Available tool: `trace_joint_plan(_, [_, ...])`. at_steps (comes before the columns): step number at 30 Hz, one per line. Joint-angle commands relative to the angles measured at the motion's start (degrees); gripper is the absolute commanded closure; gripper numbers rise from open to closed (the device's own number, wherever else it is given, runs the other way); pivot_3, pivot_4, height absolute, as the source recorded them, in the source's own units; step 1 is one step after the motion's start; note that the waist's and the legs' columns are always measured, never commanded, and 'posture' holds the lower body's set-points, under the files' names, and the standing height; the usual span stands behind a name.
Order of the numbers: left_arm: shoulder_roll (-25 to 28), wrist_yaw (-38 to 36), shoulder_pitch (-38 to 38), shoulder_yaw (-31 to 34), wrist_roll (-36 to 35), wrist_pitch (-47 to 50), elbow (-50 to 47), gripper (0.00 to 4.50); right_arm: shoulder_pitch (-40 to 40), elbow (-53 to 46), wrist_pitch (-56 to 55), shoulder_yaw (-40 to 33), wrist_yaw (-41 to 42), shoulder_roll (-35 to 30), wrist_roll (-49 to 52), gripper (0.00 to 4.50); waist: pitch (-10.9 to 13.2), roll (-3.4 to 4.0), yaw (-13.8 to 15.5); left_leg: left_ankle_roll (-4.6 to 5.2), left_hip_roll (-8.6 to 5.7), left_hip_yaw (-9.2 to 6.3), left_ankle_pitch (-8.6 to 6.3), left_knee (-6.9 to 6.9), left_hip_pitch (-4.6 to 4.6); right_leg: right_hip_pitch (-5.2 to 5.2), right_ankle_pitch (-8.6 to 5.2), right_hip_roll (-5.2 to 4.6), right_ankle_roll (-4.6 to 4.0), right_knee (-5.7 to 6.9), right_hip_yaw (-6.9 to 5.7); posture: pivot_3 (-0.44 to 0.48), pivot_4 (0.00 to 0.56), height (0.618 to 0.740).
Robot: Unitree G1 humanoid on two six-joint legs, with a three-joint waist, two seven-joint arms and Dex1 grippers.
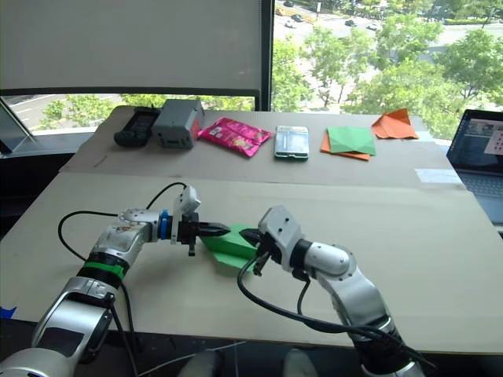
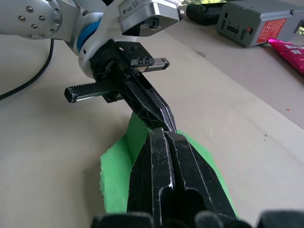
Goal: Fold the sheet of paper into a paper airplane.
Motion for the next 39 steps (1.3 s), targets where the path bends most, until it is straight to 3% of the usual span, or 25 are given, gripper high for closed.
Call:
trace_joint_plan(1, [2.2,-2.4,2.1,-0.8,1.5,-1.5,-4.4,4.50,-0.6,-1.8,0.1,-2.6,-2.2,0.1,0.5,4.49,0.0,0.01,0.0,0.00,0.00,0.00,0.00,0.00,0.01,0.00,0.00,-0.01,0.00,0.00,0.00,0.000,0.150,0.736])
trace_joint_plan(9, [2.9,-1.9,4.8,-0.3,2.3,-0.4,-6.2,4.50,-1.1,-0.8,0.5,-2.9,-3.0,-0.1,0.7,4.49,0.0,0.01,0.4,0.00,0.00,0.00,0.00,0.00,0.01,-0.04,0.00,-0.02,-0.01,-0.01,0.00,0.000,0.150,0.736])
trace_joint_plan(15, [3.5,-4.8,4.4,2.9,-4.0,5.8,-13.3,4.50,-1.2,-0.3,0.5,-2.6,-2.7,-0.5,0.7,4.49,0.0,0.01,0.6,0.00,0.01,0.00,0.00,0.00,-0.04,-0.03,0.01,0.00,-0.01,0.00,0.00,0.000,0.150,0.736])
trace_joint_plan(18, [2.8,-2.3,0.1,5.3,-4.4,6.5,-9.0,4.50,-1.0,-0.3,0.4,-2.4,-2.8,-0.5,0.5,4.49,0.0,0.00,0.6,0.00,0.01,-0.03,0.00,0.00,-0.02,-0.06,0.01,0.01,-0.01,0.02,-0.03,0.000,0.150,0.736])
trace_joint_plan(22, [1.7,1.5,-1.1,2.0,3.0,-0.8,-1.2,4.50,-0.9,-0.6,0.6,-2.0,-3.1,-0.3,0.4,4.49,-0.1,0.18,0.6,0.00,-0.02,-0.01,0.00,0.01,0.08,0.02,0.02,-0.02,0.02,-0.04,-0.02,0.000,0.150,0.736])
trace_joint_plan(28, [-2.2,3.0,-3.0,0.9,6.2,-6.4,6.8,4.50,-0.5,-2.2,1.9,-2.3,-4.2,0.1,1.1,4.49,-0.1,0.15,0.6,0.25,-0.02,-0.02,0.25,0.02,-0.09,0.07,0.04,0.05,0.03,0.03,0.00,0.000,0.150,0.736])
trace_joint_plan(39, [-0.6,-2.0,-0.9,0.1,7.3,-6.8,4.2,4.50,0.0,-3.7,3.5,-2.1,-5.1,0.3,1.2,4.49,-0.1,0.15,0.5,0.24,-0.01,-0.01,0.25,0.02,-0.08,0.02,0.05,0.01,0.04,0.02,0.00,0.000,0.150,0.736])
